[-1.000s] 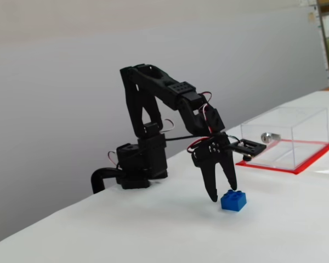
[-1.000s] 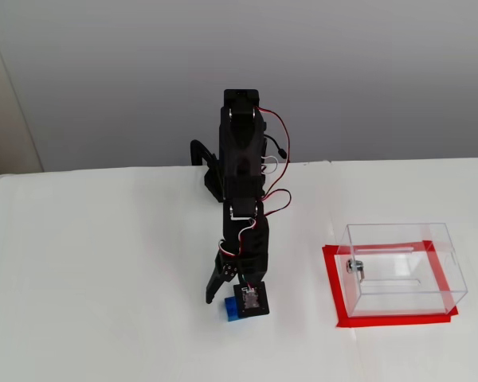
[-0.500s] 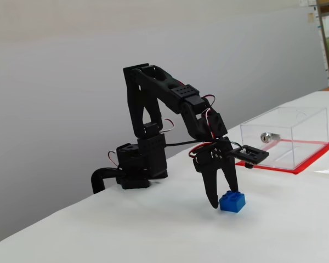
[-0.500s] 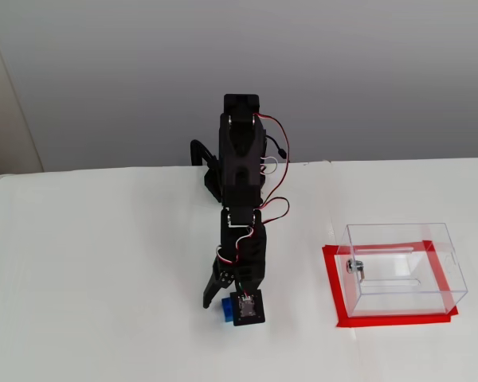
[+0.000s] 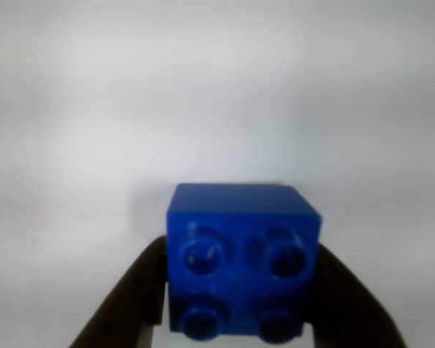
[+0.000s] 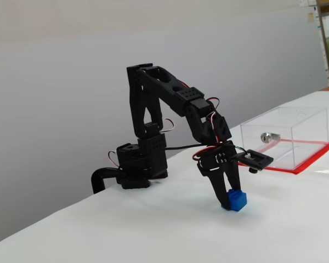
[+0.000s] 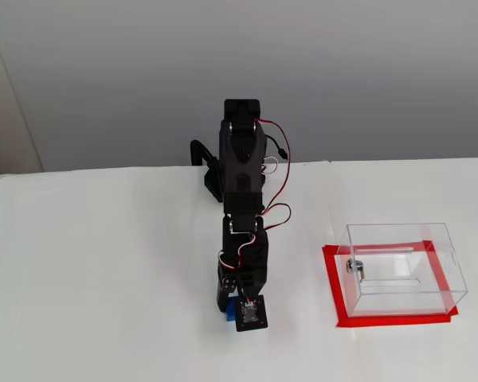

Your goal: Pick the blue lego brick and place it into the transparent box

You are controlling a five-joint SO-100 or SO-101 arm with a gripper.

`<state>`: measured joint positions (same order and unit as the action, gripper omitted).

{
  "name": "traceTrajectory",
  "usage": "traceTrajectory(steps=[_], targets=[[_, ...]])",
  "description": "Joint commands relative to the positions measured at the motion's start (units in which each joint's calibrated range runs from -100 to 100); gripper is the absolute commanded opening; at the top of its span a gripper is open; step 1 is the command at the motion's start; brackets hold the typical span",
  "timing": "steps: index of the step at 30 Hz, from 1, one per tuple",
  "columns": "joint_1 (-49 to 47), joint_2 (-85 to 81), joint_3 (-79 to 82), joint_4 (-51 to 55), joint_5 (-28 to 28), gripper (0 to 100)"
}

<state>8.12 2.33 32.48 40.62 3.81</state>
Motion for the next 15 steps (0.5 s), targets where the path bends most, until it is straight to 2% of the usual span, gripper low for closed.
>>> traceTrajectory(steps=[1, 15], targets=[[-0.47, -0.25, -3.19, -0.67, -0.05, 4], [-0.69, -1.26, -3.19, -0.67, 0.31, 9]])
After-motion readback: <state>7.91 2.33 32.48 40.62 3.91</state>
